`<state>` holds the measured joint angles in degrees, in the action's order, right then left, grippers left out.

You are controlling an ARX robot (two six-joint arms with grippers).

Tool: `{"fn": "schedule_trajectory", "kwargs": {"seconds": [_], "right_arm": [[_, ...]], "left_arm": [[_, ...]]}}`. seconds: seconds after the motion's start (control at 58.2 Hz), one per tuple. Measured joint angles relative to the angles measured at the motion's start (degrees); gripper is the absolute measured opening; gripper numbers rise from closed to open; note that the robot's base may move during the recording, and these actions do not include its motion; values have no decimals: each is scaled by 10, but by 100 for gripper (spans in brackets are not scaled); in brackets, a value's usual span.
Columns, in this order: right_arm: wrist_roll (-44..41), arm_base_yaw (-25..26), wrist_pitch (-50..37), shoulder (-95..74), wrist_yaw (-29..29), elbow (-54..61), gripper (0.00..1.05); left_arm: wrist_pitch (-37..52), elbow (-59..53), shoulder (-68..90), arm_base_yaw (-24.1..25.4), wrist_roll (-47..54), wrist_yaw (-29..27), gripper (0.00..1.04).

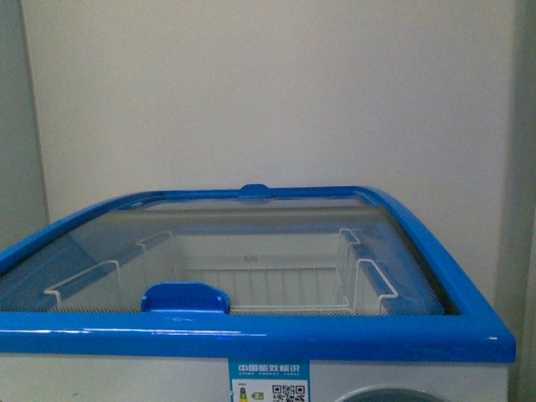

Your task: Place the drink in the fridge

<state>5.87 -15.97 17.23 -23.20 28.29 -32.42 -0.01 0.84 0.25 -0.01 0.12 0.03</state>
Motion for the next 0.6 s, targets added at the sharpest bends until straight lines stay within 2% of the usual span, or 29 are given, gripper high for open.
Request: {"fn": "schedule_trajectory", "kwargs": {"seconds": [0.275, 0.327, 0.447, 0.516, 0.602], "right_arm": [[0, 0, 0, 0, 0, 0, 44], [0, 0, 0, 0, 0, 0, 44], [0, 0, 0, 0, -1, 0, 44], [0, -1, 0, 0, -2, 0, 44], [0, -1, 0, 0, 0, 0, 44]], "left_arm": [[0, 0, 0, 0, 0, 0, 97], [9, 5, 25, 7, -28, 29, 97], [139, 45, 182, 13, -65, 63, 97], [284, 125, 360, 9, -57, 85, 97], [369, 213, 516, -9, -17, 104, 97]]}}
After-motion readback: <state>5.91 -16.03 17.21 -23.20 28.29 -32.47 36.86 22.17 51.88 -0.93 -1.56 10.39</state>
